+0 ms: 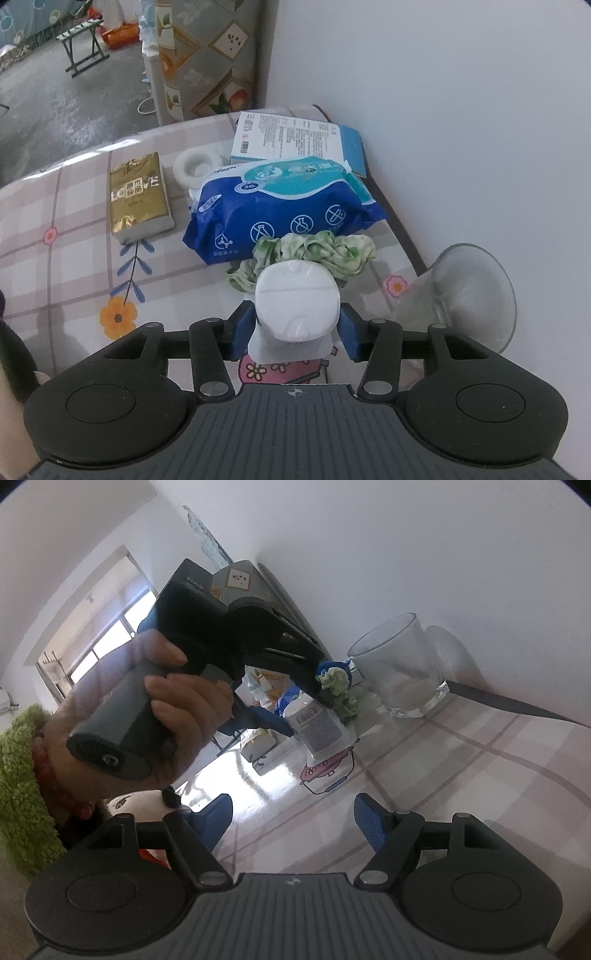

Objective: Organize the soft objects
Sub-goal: 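Lift the white cup with the left gripper toward the right gripper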

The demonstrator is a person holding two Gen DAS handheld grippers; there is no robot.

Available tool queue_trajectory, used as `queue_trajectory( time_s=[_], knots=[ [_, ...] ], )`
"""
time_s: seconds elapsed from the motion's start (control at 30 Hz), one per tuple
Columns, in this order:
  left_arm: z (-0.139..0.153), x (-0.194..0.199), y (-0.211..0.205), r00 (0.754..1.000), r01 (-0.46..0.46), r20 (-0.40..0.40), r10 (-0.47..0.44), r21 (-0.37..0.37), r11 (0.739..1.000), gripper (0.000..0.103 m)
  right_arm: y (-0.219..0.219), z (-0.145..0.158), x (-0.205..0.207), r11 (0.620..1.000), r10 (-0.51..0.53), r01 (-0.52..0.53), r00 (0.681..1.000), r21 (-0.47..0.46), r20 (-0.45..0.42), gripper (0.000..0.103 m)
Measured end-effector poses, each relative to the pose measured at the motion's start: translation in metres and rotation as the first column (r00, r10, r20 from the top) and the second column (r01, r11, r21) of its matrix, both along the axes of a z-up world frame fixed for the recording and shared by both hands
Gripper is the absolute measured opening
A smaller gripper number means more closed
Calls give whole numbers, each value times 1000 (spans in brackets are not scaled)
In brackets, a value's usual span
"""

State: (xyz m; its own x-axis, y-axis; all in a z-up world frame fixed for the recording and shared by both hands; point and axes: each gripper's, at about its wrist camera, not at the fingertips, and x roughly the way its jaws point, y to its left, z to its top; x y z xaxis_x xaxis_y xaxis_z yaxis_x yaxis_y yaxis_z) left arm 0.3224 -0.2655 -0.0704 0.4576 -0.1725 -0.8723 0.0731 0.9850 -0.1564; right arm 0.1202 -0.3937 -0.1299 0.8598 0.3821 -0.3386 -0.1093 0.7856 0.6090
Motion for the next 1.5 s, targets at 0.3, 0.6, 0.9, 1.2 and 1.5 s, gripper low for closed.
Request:
queue_trajectory(
  time_s=[0.3, 0.6, 0.9, 1.2, 1.5],
  knots=[
    [4, -18, 16, 998, 1, -70, -4, -36, 999, 46, -4, 0, -4, 1000, -10, 10, 1000, 23, 10, 75],
    [5, -66, 55, 986, -9, -163, -20, -175, 985, 46, 0, 4, -33, 1000, 16, -16, 999, -7, -37, 75],
    [-8, -96, 105, 980, -66, -199, -12, -380, 923, 45, 7, 10, -56, 999, 32, -33, 997, -11, -76, 74],
    [-17, -111, 141, 980, -116, -200, 21, -480, 870, 46, 10, 22, -47, 997, 73, -74, 995, -18, -71, 75],
    [-27, -116, 154, 980, -134, -197, 32, -533, 835, 46, 45, 28, 3, 938, 231, -230, 973, -261, -29, 75]
  ],
)
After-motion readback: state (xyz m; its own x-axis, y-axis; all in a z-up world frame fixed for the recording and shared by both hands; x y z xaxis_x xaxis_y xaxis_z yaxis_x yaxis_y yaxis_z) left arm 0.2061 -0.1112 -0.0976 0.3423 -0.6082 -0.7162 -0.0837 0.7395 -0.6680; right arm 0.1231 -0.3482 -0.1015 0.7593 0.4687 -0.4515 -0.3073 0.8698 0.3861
